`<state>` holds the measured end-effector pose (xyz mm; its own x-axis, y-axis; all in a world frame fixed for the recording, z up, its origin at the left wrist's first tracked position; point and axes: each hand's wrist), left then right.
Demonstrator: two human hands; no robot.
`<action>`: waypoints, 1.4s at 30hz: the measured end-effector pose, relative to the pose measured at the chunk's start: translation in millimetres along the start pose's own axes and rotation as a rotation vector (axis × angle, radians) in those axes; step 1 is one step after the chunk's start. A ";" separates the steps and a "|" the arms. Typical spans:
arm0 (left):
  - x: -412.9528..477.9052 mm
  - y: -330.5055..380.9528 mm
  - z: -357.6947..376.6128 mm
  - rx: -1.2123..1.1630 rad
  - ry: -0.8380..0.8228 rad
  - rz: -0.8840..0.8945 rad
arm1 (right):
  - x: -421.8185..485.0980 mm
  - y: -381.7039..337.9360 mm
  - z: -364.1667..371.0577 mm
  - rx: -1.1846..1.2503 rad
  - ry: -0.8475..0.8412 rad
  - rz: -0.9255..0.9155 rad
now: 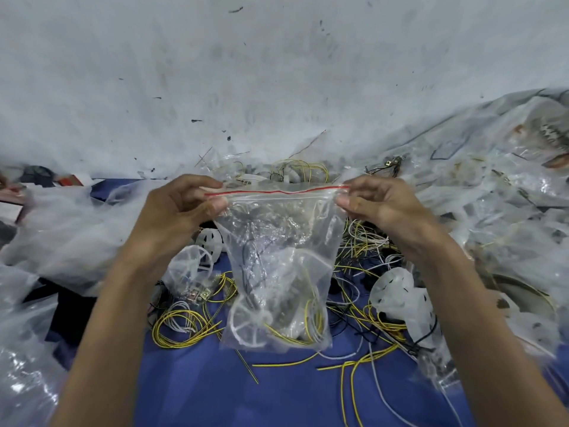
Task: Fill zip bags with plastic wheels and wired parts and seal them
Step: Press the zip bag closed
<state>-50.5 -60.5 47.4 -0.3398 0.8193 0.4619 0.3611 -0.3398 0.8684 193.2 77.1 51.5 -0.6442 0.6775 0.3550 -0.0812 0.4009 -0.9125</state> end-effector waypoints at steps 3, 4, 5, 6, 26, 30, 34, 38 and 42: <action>4.1 -5.4 0.0 -0.008 0.059 -0.112 | 1.6 0.8 0.8 -0.019 0.037 0.024; 4.0 -6.1 -0.1 -0.010 0.053 -0.149 | 1.9 0.3 1.4 -0.024 0.039 0.026; 3.1 -6.3 0.5 -0.009 0.041 -0.178 | 1.5 0.2 2.2 -0.041 0.042 0.027; 2.2 -5.3 1.1 0.001 0.033 -0.191 | 1.1 -0.3 3.1 -0.071 0.049 0.026; -0.8 3.0 11.2 0.067 -0.075 -0.044 | -6.7 -6.2 1.0 -0.179 -0.060 -0.177; -1.8 6.6 11.3 0.019 -0.050 -0.040 | -8.9 -6.3 2.7 -0.213 -0.040 -0.223; -4.3 9.7 4.7 0.044 -0.089 -0.050 | -8.4 -8.4 7.2 -0.244 -0.057 -0.166; -5.0 12.8 12.7 0.018 -0.118 -0.026 | -7.9 -10.6 13.6 -0.244 -0.046 -0.197; -5.4 13.8 19.4 0.003 -0.102 0.018 | -7.4 -11.5 15.9 -0.238 -0.049 -0.226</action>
<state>-26.8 -60.6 53.4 -0.2432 0.8560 0.4562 0.3688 -0.3535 0.8597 186.9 57.7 56.2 -0.6661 0.5273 0.5275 -0.0498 0.6742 -0.7368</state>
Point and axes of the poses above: each hand's wrist, its own x-axis towards the middle knuckle, its own z-axis out of the palm, y = z × x, and after that the axes turned 6 degrees about -y, right-handed
